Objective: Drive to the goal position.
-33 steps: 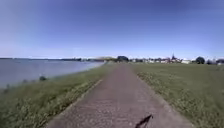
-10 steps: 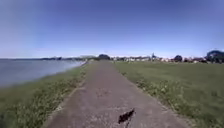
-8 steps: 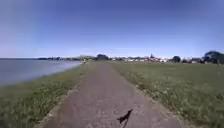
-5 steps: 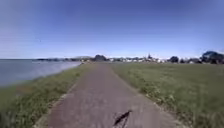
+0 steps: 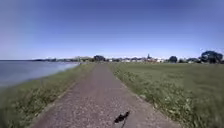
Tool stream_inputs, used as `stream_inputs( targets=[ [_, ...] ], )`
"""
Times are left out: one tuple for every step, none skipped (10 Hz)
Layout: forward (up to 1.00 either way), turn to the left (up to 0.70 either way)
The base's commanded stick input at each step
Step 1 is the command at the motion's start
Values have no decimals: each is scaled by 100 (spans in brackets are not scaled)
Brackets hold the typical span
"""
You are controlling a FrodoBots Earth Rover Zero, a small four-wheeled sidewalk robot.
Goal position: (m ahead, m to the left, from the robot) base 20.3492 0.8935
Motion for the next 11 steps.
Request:
stream_inputs(
  targets=[
    [70, 0],
    [70, 0],
    [70, 0],
    [70, 0],
    [70, 0],
    [70, 0],
    [70, 0],
    [70, 0],
    [70, 0],
    [70, 0],
    [70, 7]
  ],
)
